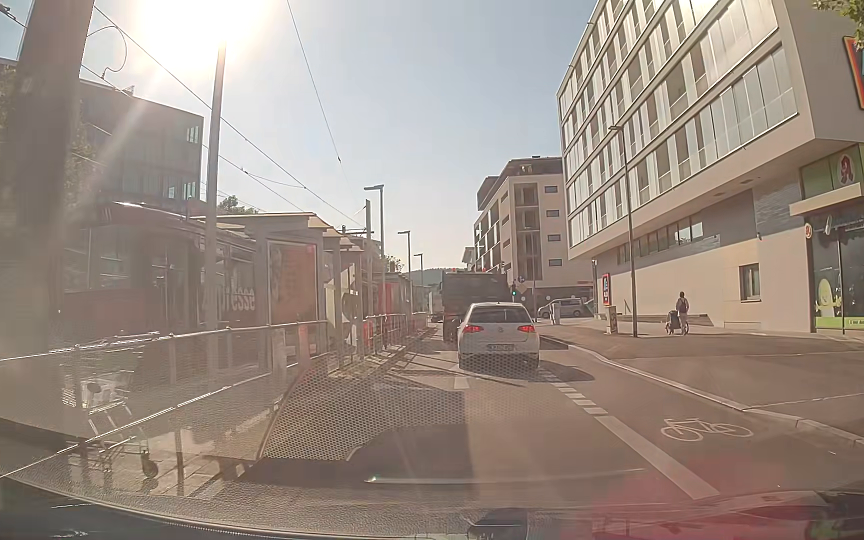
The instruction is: Follow the waypoints while adhering to traffic rules and regulations
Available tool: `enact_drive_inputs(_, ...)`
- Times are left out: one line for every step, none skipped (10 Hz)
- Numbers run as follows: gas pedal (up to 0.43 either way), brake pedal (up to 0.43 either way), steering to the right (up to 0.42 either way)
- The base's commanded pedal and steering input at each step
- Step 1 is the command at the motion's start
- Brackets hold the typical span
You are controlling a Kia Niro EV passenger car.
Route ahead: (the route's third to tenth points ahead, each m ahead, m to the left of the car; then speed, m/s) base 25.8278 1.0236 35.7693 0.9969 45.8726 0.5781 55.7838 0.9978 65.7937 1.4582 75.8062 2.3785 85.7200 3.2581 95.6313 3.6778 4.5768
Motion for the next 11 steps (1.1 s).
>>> enact_drive_inputs(0.169, 0.0, 0.003)
enact_drive_inputs(0.177, 0.0, 0.005)
enact_drive_inputs(0.189, 0.0, 0.006)
enact_drive_inputs(0.197, 0.0, 0.006)
enact_drive_inputs(0.197, 0.0, 0.007)
enact_drive_inputs(0.197, 0.0, 0.007)
enact_drive_inputs(0.197, 0.0, 0.006)
enact_drive_inputs(0.197, 0.0, 0.006)
enact_drive_inputs(0.197, 0.0, 0.005)
enact_drive_inputs(0.197, 0.0, 0.005)
enact_drive_inputs(0.197, 0.0, 0.005)
